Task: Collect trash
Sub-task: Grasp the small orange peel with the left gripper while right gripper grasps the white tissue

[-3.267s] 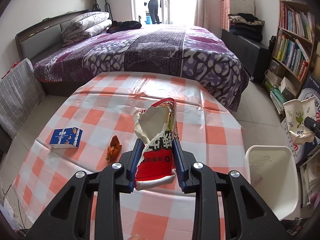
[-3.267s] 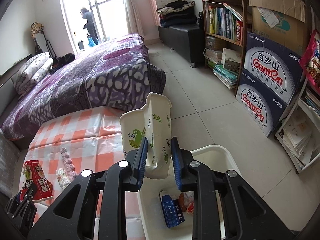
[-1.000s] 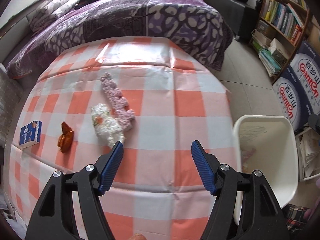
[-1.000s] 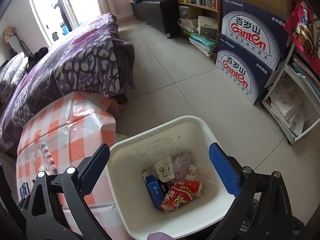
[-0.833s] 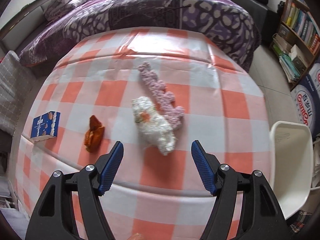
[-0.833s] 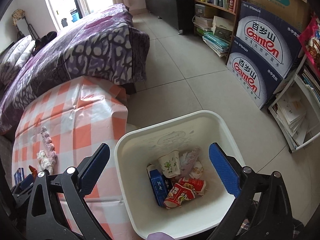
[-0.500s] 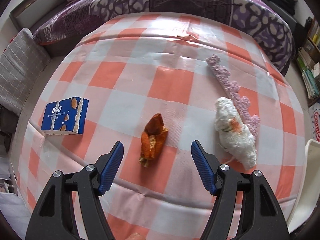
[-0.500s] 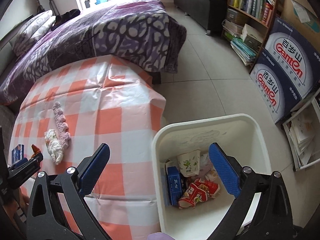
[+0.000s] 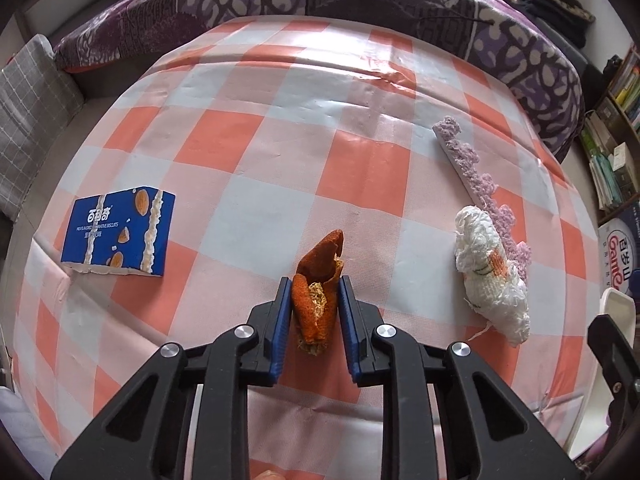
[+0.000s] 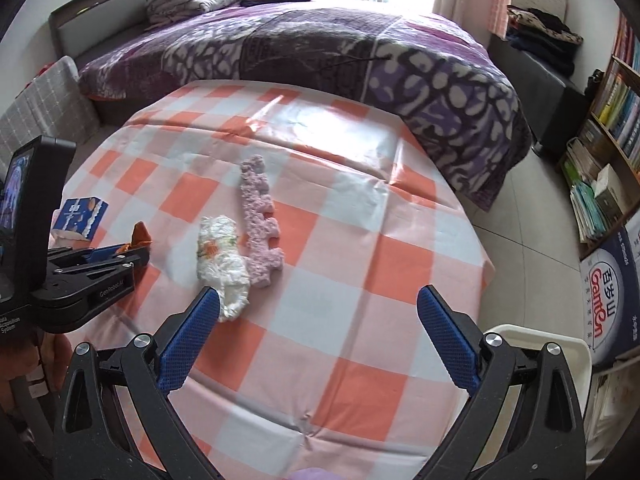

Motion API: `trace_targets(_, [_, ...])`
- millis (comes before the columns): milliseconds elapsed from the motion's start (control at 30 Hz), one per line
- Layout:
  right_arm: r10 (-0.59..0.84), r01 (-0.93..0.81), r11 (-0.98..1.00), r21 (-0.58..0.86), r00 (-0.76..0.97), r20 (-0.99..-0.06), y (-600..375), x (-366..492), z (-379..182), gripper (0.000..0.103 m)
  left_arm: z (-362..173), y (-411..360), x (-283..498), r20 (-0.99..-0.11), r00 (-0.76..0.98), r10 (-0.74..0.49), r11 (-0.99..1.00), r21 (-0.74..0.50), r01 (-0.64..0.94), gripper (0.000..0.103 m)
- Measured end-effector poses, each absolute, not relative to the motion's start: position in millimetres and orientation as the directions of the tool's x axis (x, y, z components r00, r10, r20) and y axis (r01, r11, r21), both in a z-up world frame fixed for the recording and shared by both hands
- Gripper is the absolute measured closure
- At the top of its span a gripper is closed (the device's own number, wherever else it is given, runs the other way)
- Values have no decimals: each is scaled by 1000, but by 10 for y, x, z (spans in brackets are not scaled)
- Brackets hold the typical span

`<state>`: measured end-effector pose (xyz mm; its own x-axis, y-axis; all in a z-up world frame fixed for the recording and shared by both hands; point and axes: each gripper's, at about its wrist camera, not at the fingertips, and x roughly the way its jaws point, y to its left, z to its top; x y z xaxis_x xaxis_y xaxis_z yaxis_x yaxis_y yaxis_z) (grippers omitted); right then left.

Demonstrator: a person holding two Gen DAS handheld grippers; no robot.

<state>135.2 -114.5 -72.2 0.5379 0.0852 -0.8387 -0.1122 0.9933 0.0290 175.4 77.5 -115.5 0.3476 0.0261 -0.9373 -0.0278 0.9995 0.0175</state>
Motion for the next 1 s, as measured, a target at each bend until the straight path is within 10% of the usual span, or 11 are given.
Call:
trace_targets(433, [181,-283,958,45,478,-859,-534,1680,-997,30,-688,1162,1661,-908,418,-18,990,-75,-121,80])
trace_targets(667, [135,-330,944,-33,472,-871,-337,1710,-1201,67,-692,1276,1642,-912,410,-7,986,-74,-148,80])
trace_targets(1000, [146,-253,967,-2,566,-811,-372,1711,-910,69,-570,1343,1620,-884,467,16,980,-79,-182,80])
